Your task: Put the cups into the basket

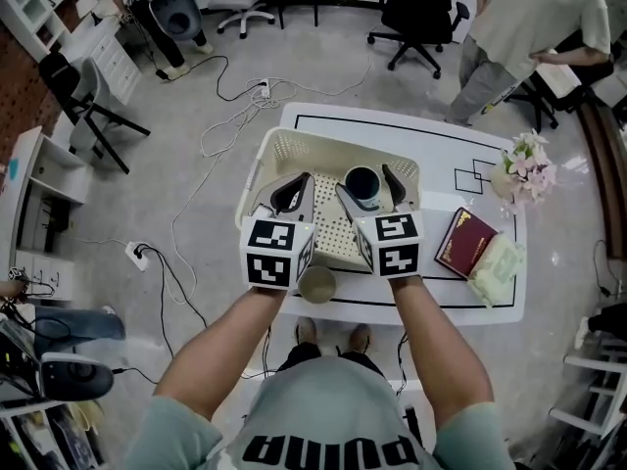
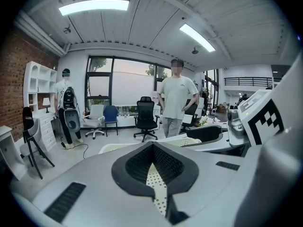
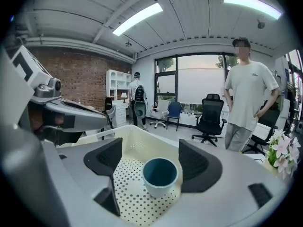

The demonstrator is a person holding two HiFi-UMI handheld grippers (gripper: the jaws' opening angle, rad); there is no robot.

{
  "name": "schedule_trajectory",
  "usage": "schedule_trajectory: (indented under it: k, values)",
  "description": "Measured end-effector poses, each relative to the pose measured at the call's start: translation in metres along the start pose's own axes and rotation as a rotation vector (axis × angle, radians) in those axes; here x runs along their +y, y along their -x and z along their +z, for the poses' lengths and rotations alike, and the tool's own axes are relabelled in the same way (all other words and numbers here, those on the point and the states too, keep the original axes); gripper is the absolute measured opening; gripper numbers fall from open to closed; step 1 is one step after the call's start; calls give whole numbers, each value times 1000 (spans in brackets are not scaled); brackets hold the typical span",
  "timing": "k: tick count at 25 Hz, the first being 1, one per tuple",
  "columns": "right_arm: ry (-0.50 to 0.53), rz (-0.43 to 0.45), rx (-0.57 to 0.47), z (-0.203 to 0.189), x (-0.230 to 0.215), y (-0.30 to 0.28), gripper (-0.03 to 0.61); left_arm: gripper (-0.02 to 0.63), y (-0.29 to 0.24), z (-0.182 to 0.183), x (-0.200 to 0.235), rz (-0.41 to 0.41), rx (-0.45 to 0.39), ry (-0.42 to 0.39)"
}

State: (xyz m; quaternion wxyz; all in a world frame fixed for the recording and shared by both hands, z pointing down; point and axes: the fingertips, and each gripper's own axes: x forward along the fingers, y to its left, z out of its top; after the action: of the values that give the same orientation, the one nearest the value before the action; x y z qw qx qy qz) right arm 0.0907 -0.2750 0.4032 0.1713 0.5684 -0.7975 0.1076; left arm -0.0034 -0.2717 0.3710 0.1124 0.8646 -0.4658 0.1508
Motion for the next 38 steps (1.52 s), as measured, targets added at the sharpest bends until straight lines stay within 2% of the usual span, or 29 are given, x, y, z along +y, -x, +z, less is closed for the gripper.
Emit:
schedule_trajectory:
  k: [10,11,14,18,20,26,38]
  values:
    - [-12,35,-37,-6,28,56,372,5,50,-7,-25,4,-35,-41]
    - [-13,32,-46,-7,29,63,349,5,56,-8,-29,6,-39,-46]
    - [-14,22,-76,-8,33,81,214,6,71,-13,-38,8,-49,-51]
    - [-25,21,-99,-10,36,103,86,5,88,-16,-51,1,-70,-47]
    - [-25,29,-103,-12,40,113,50,5,96,-18,-58,-7,-80,-46]
    - [-28,66,-82,-24,56,143,17,5,121,-27,-79,-17,-105,-50]
    - [-11,100,-26,-50,77,197,17,5,165,-47,-104,-23,-110,-31]
